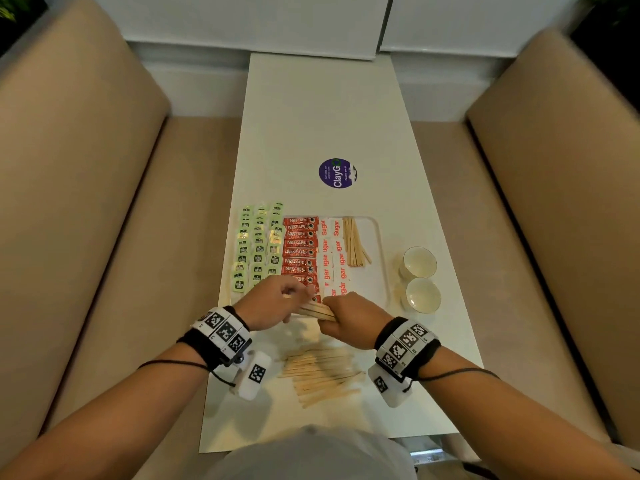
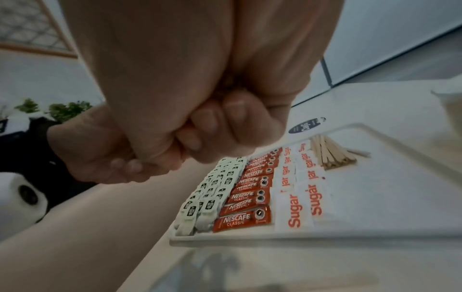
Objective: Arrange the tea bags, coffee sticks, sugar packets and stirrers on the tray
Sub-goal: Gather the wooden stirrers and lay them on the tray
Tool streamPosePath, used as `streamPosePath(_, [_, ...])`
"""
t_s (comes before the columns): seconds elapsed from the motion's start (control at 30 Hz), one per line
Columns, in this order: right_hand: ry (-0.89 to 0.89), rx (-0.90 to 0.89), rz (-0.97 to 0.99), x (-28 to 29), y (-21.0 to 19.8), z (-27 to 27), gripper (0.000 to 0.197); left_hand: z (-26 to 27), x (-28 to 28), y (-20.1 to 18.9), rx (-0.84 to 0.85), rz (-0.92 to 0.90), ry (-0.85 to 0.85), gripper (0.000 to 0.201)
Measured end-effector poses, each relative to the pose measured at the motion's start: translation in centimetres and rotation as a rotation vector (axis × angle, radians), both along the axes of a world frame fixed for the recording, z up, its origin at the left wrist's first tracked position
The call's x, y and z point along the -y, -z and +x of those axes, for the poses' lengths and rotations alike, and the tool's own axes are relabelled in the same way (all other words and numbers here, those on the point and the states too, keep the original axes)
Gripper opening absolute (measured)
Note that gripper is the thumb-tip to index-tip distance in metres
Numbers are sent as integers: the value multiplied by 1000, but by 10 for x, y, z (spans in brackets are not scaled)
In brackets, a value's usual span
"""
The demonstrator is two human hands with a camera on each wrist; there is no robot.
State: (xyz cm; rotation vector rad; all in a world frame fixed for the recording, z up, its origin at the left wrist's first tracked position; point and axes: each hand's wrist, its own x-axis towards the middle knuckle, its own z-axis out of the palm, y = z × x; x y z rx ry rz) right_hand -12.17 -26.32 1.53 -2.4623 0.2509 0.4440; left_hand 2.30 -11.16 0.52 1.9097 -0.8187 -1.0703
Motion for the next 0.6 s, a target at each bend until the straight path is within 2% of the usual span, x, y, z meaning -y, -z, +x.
streamPosePath(0.07, [93, 43, 43, -5, 1, 0, 12, -3, 4, 0, -75, 8, -132, 68])
streamPosePath(0.13, [169, 58, 92, -13, 5, 1, 8, -9, 10, 2, -67, -1, -205, 73])
streamPosePath(0.2, [227, 77, 128, -19, 8, 3, 11, -13, 15, 5, -49, -9, -295, 68])
streamPosePath(0.27, [247, 77, 121, -21, 9, 3, 18, -15, 18, 10, 11, -17, -334, 47])
streamPosePath(0.33, [241, 55, 91, -19, 10, 1, 18, -12, 18, 15, 145, -5, -248, 29])
streamPosePath(0.4, [236, 18, 46, -18, 12, 0, 16, -6, 17, 15, 260, 14, -166, 23])
streamPosePath(0.47, [258, 9, 36, -19, 13, 1, 19, -4, 21, 11, 298, 25, -109, 28])
streamPosePath(0.6, [305, 11, 94, -24, 11, 4, 19, -3, 35, 4, 377, 98, -41, 52])
